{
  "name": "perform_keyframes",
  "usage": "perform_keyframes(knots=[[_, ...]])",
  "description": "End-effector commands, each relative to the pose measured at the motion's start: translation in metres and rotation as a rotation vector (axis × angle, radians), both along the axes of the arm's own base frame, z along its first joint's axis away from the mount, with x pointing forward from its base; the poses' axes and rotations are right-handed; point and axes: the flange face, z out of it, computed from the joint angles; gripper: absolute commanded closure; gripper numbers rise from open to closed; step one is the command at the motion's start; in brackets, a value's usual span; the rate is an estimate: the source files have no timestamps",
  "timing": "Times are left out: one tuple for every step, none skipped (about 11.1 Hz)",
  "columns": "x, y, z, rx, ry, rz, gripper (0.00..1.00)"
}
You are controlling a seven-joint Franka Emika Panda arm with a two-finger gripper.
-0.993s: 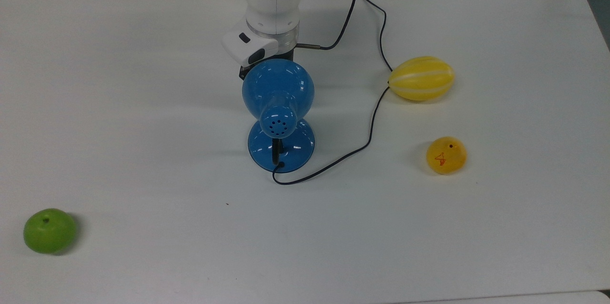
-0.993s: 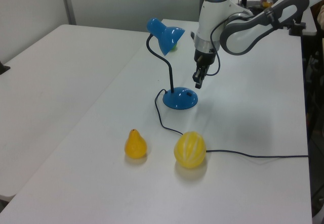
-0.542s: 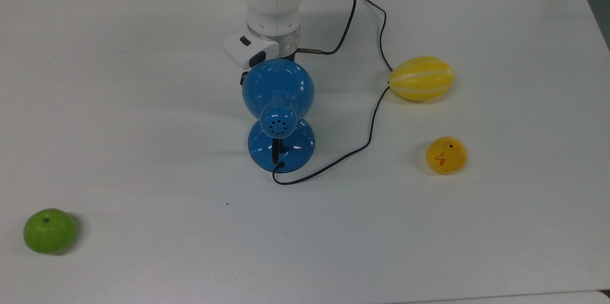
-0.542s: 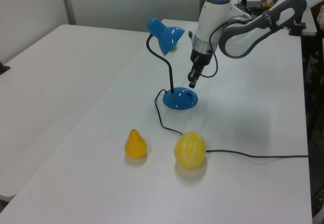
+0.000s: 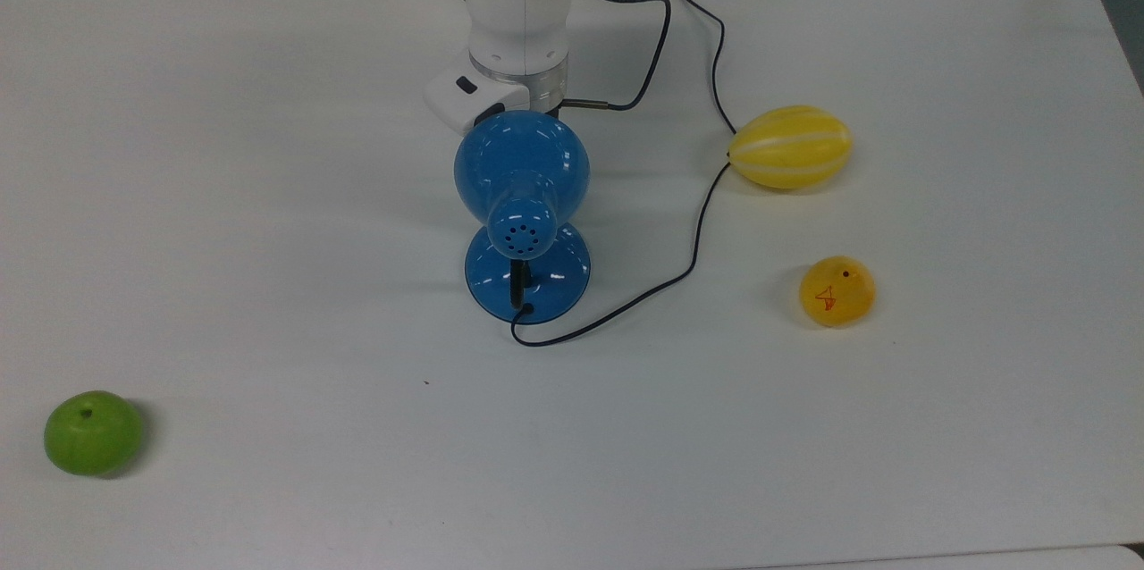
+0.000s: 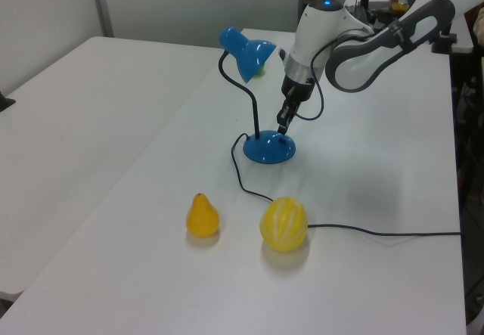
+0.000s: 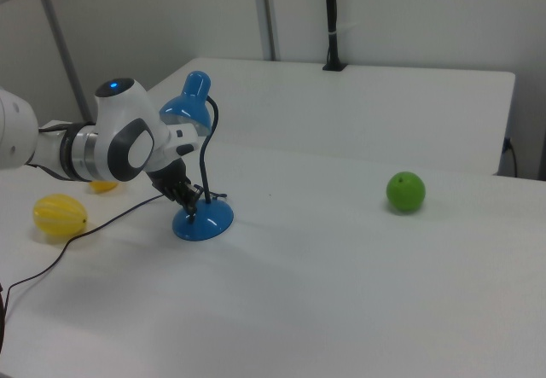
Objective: Turn on desk lamp
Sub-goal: 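Press down on the lamp base switch with the gripper fingers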
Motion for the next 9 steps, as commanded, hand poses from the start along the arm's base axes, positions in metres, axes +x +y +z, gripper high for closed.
perform_keyframes(knots=[[0.0021, 0.0046, -0.0038, 0.004, -0.017, -0.010, 1.00], [0.0021, 0.0046, -0.0057, 0.004, -0.014, -0.010, 1.00], [0.0037, 0.0048, -0.0029, 0.005, -0.020, -0.010, 1.00], [0.0048, 0.0059, -0.0037, 0.005, -0.020, -0.008, 1.00], [0.0064, 0.0063, -0.0049, 0.005, -0.020, -0.008, 1.00], [0.0070, 0.0054, -0.0052, 0.005, -0.020, -0.010, 1.00], [0.0068, 0.0063, -0.0071, 0.005, -0.017, -0.008, 1.00], [0.0070, 0.0064, -0.0100, 0.003, -0.014, -0.007, 1.00], [0.0072, 0.0074, -0.0113, 0.003, -0.013, -0.006, 1.00]])
